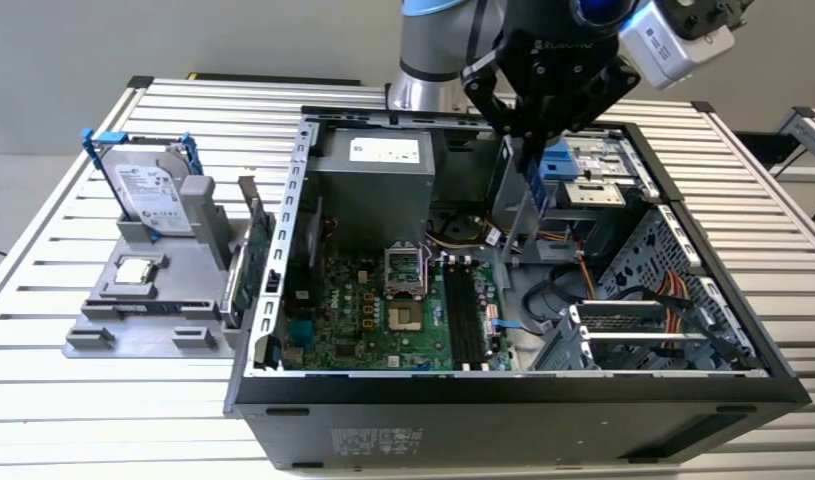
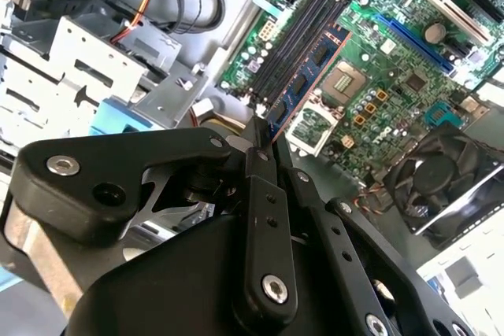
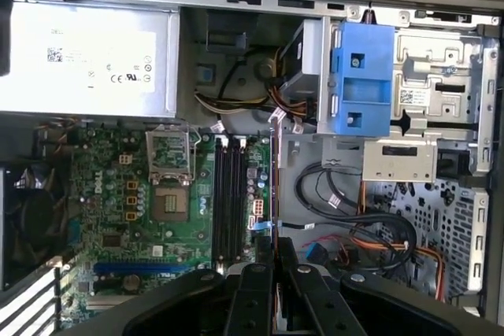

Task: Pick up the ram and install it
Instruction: 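Insert the ram into the slot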

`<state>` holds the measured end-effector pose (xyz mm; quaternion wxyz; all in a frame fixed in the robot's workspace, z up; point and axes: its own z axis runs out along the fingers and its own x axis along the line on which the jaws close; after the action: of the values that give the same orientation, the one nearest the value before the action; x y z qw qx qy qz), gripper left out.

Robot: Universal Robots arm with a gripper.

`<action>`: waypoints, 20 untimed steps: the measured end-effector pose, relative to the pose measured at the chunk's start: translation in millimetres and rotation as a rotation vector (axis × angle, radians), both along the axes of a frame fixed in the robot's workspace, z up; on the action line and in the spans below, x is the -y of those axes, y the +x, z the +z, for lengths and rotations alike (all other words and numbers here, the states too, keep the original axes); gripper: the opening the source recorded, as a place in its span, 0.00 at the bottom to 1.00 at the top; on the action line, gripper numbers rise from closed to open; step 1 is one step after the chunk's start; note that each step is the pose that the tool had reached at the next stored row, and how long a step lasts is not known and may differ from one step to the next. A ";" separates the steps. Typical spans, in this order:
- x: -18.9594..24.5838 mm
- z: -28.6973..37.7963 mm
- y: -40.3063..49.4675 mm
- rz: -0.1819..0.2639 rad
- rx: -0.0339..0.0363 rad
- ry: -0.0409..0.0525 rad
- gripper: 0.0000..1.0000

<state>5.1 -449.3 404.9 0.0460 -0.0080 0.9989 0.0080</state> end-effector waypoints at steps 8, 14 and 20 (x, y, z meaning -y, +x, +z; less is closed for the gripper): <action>0.0 -0.1 0.1 -0.026 -0.0003 0.0001 0.00; 0.0 -1.2 0.2 -0.027 -0.0028 -0.0002 0.00; 0.0 -5.0 0.9 -0.027 -0.0068 -0.0002 0.00</action>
<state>6.0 -449.3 399.9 0.0427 0.0055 0.9990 0.0073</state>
